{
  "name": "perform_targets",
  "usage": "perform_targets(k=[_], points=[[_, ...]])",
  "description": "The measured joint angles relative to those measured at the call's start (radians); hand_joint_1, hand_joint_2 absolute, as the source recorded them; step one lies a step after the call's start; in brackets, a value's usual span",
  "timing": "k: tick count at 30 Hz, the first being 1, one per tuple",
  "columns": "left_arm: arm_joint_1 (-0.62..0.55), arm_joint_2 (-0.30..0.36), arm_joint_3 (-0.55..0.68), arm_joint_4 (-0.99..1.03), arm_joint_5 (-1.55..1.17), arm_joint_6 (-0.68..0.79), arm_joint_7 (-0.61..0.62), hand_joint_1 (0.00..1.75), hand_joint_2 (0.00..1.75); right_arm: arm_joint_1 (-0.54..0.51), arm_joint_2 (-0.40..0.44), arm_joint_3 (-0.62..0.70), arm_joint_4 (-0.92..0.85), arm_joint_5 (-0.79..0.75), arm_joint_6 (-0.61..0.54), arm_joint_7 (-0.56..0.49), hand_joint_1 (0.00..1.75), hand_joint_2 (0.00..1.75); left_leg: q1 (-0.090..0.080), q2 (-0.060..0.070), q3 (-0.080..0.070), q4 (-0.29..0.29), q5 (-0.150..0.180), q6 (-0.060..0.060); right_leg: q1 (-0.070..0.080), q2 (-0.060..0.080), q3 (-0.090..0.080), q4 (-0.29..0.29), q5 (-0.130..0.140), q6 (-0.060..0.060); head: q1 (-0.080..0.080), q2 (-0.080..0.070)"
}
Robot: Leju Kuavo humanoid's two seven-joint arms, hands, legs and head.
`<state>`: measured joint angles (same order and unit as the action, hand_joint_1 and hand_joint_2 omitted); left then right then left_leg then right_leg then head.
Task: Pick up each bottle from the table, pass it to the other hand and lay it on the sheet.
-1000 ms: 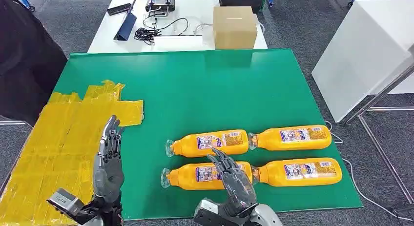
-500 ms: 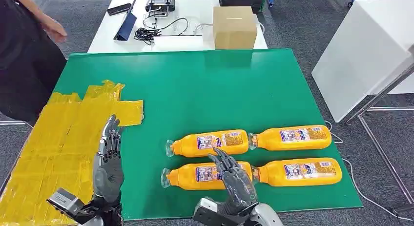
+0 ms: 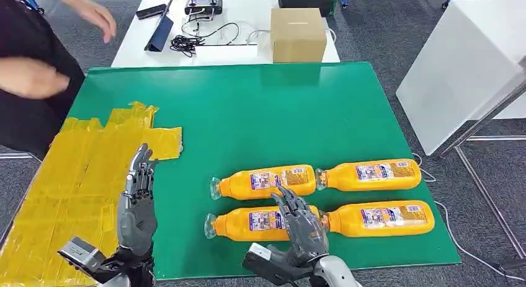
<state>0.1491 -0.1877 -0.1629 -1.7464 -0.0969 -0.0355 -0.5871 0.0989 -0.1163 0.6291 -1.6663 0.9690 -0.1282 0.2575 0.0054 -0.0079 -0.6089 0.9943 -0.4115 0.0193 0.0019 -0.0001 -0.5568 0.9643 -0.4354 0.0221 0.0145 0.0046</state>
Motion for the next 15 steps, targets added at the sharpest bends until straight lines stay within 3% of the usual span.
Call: perform_targets(k=[15], points=[[0.0, -0.003, 0.0, -0.003, 0.001, -0.001, -0.003, 0.0, 0.0, 0.0, 0.005, 0.0, 0.008, 0.0, -0.003, 0.001, 0.0, 1.75, 0.0, 0.0, 0.0, 0.0, 0.0, 0.0, 0.0, 0.0, 0.0, 0.0, 0.0, 0.0, 0.0, 0.0]])
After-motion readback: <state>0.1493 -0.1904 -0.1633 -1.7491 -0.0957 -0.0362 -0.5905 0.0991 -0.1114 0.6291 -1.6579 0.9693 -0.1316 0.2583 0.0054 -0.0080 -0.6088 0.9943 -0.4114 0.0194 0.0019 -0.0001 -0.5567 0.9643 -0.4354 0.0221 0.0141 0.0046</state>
